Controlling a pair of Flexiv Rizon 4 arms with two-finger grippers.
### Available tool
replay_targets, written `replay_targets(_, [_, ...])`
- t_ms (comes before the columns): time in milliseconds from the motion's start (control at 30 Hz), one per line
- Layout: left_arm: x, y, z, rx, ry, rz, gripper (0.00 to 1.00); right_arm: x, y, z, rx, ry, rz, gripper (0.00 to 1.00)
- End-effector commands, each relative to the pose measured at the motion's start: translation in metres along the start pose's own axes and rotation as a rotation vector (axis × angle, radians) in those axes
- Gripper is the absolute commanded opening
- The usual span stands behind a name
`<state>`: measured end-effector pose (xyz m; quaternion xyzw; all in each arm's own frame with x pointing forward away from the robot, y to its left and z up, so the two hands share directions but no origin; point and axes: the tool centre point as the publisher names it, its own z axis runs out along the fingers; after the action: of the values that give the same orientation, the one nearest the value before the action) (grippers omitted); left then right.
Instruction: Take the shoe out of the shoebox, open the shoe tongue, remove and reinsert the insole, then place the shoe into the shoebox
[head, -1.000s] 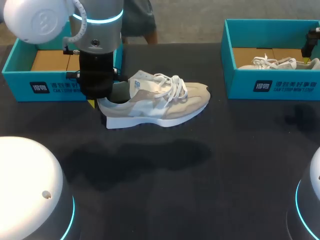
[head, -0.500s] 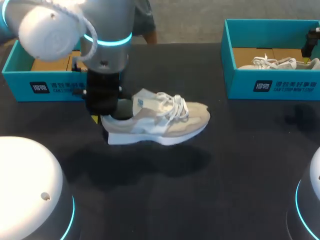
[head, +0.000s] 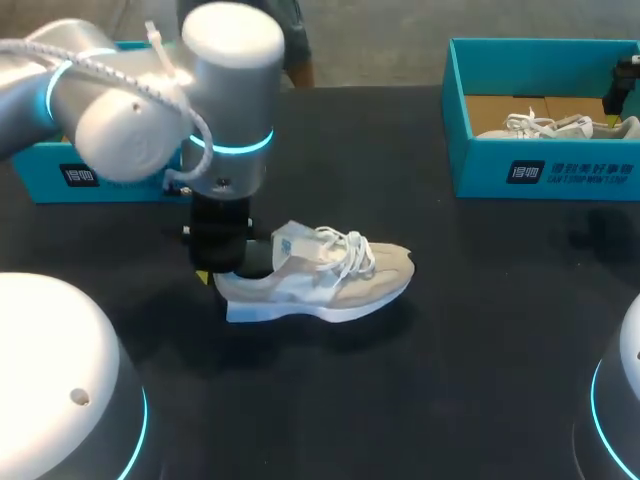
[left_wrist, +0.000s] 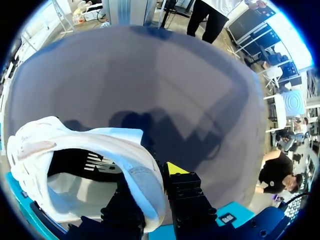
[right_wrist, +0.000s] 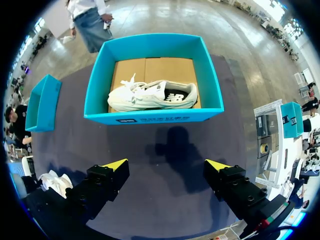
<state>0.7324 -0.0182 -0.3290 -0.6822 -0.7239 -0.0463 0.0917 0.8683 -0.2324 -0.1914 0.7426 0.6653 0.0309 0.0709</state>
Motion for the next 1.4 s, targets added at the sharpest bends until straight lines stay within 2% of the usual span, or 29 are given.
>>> replay_targets(33, [-0.006, 0.003, 0.018, -0.006, -0.003, -0.004, 0.0, 0.0, -0.001, 0.0, -0.001, 0.0, 0.001, 1.0])
replay_targets(267, [-0.017, 0.005, 0.041, 0.017, 0.017, 0.013, 0.0, 0.0, -0.001, 0.0, -0.001, 0.0, 0.001, 1.0])
replay_targets(533, [-0.026, 0.008, 0.063, -0.001, 0.02, 0.027, 0.0, 0.0, -0.001, 0.0, -0.001, 0.0, 0.001, 1.0])
replay_targets(867, [-0.031, 0.01, 0.078, 0.019, 0.04, 0.022, 0.0, 0.0, -0.001, 0.0, -0.001, 0.0, 0.001, 1.0])
replay_targets(900, [-0.031, 0.009, 0.078, 0.018, 0.039, 0.023, 0.04, 0.0, -0.001, 0.0, -0.001, 0.0, 0.001, 1.0])
replay_targets(933, [-0.031, 0.008, 0.077, 0.019, 0.038, 0.023, 0.39, 0.0, -0.001, 0.0, -0.001, 0.0, 0.001, 1.0])
replay_targets(967, [-0.031, 0.006, 0.076, 0.019, 0.036, 0.023, 0.66, 0.0, -0.001, 0.0, -0.001, 0.0, 0.001, 1.0])
replay_targets(1000, [-0.03, 0.005, 0.074, 0.028, 0.021, 0.022, 1.0, 0.0, -0.001, 0.0, -0.001, 0.0, 0.001, 1.0])
replay_targets(1300, [-0.022, -0.003, 0.043, 0.031, -0.046, -0.01, 1.0, 0.0, -0.001, 0.0, -0.001, 0.0, 0.001, 1.0])
replay_targets(1400, [-0.016, -0.006, 0.025, 0.031, -0.085, -0.021, 1.0, 0.0, -0.001, 0.0, -0.001, 0.0, 0.001, 1.0])
